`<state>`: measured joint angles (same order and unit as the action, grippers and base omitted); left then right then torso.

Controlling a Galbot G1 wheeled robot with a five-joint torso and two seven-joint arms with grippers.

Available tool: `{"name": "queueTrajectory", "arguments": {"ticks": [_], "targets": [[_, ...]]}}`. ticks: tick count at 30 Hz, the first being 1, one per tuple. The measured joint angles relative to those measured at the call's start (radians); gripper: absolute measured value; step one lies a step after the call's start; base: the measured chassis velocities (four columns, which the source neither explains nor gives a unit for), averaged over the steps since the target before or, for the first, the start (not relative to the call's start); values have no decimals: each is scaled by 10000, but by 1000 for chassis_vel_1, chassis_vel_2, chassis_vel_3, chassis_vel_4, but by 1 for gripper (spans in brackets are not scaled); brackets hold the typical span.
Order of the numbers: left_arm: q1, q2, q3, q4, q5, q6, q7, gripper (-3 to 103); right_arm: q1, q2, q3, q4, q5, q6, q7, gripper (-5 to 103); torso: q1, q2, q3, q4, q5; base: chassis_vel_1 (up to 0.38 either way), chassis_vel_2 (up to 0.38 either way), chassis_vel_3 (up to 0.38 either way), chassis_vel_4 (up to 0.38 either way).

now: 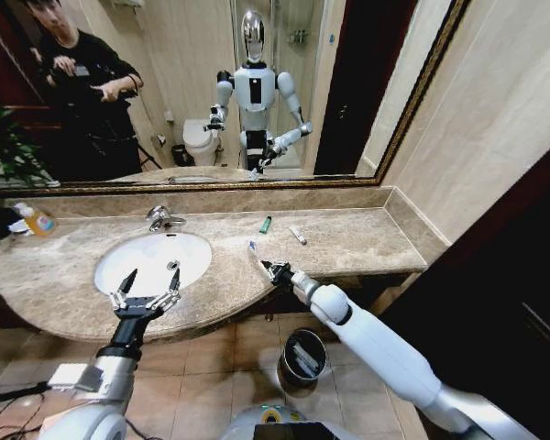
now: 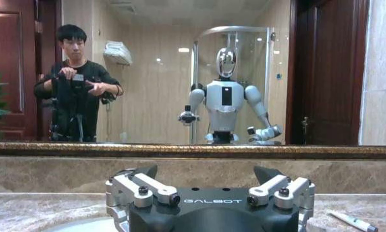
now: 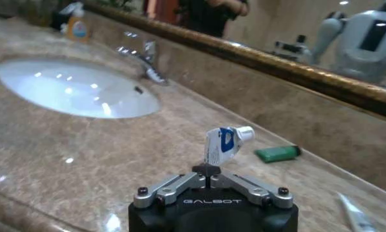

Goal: Pick up the trash from the sink and place it in the trash bin.

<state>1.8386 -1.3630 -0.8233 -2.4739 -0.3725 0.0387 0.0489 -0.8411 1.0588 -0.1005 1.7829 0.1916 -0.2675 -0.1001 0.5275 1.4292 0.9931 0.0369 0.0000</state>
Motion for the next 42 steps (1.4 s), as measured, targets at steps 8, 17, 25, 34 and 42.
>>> {"name": "queueTrajectory", "arguments": {"ticks": [8, 17, 25, 34, 42], "targets": [[0, 0, 0, 0, 0, 0, 0, 100, -1194, -93, 1162, 1147, 525, 172, 401, 0, 0, 0, 0, -1, 1, 0, 0, 0, 0], [0, 0, 1, 0, 0, 0, 0, 100, -2966, -316, 2010, 2813, 793, 380, 944, 0, -1, 0, 0, -1, 1, 0, 0, 0, 0], [0, 0, -1, 0, 0, 0, 0, 100, -4800, -396, 3152, 4236, 797, 393, 1047, 0, 0, 1, -1, 0, 2, 0, 0, 0, 0], [0, 0, 0, 0, 0, 0, 0, 100, -7047, -16, 4534, 5076, 607, 1026, 600, 0, -1, 2, -1, 0, 2, 0, 0, 0, 0], [0, 0, 0, 0, 0, 0, 0, 100, -9033, 33, 5787, 5372, 581, 2045, -89, 0, -1, 2, -1, 0, -1, 0, 0, 0, 0]]}}
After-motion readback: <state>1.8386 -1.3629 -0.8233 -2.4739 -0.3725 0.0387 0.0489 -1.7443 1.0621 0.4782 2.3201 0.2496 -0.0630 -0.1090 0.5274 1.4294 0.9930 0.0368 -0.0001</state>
